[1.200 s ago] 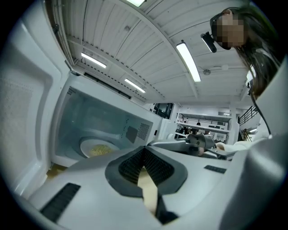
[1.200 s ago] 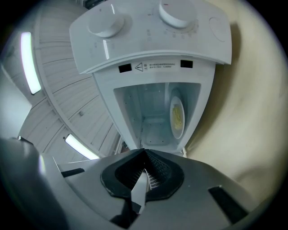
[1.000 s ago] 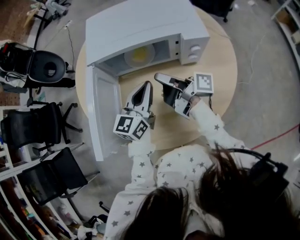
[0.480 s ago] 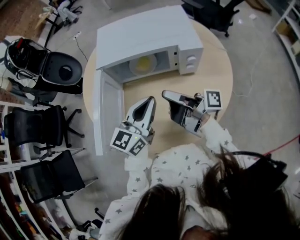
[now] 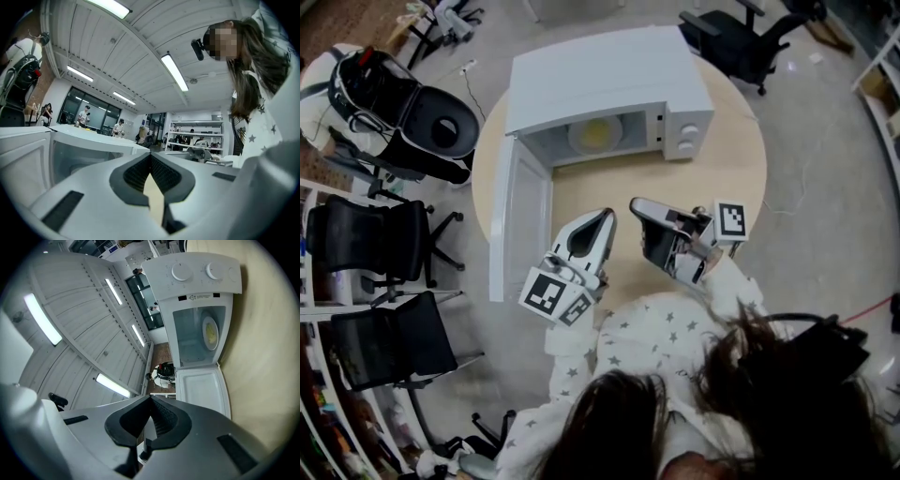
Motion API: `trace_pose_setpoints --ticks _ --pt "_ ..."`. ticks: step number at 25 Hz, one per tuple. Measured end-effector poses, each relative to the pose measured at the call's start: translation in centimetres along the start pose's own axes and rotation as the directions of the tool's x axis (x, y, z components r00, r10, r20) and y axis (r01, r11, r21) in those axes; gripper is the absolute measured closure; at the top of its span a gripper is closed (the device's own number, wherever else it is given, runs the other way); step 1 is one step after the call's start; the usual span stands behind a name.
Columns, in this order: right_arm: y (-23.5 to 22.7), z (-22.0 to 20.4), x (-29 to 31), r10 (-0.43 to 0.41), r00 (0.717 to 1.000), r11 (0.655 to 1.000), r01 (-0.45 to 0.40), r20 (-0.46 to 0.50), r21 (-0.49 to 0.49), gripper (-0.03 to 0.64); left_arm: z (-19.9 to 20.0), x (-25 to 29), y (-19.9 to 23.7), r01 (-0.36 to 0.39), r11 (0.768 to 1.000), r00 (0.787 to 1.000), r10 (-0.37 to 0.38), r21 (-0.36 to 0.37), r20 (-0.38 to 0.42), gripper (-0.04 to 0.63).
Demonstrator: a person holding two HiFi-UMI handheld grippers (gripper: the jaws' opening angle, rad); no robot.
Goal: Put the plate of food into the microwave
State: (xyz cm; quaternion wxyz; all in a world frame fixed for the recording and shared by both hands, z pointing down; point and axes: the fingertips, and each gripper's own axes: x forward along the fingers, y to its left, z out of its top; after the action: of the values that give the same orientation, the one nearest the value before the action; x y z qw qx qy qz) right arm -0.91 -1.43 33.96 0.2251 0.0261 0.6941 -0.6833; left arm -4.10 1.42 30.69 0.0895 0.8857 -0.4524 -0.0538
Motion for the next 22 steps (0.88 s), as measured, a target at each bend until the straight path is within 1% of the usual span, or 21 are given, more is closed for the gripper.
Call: trace_pose_setpoints --ticks 5,9,15,22 --pt "0.4 -0.2 -0.2 0.033 0.999 0.999 -0.033 0.014 0.022 0.611 -0.2 0.6 -1.4 0.029 0.999 1.0 -0.029 0.017 -0.006 0.594" --pt "0.6 0.1 -0.6 0.055 0.997 0.998 -0.056 0.047 0.017 0.612 -0.3 0.7 -1.8 0.039 0.999 0.999 -0.039 0.02 -0.008 0.594" --pt "0.7 0.4 -0.8 0.056 0.996 0.998 -0.056 0.064 0.009 0.612 -0.1 0.6 -1.6 0.043 0.999 0.999 -0.043 0.02 -0.011 0.594" --pt "0.7 0.1 -0.4 0.061 0.997 0.998 -0.063 0.056 0.023 0.611 0.0 0.6 -1.6 0.049 0.999 0.999 -0.049 0.022 -0.011 0.594"
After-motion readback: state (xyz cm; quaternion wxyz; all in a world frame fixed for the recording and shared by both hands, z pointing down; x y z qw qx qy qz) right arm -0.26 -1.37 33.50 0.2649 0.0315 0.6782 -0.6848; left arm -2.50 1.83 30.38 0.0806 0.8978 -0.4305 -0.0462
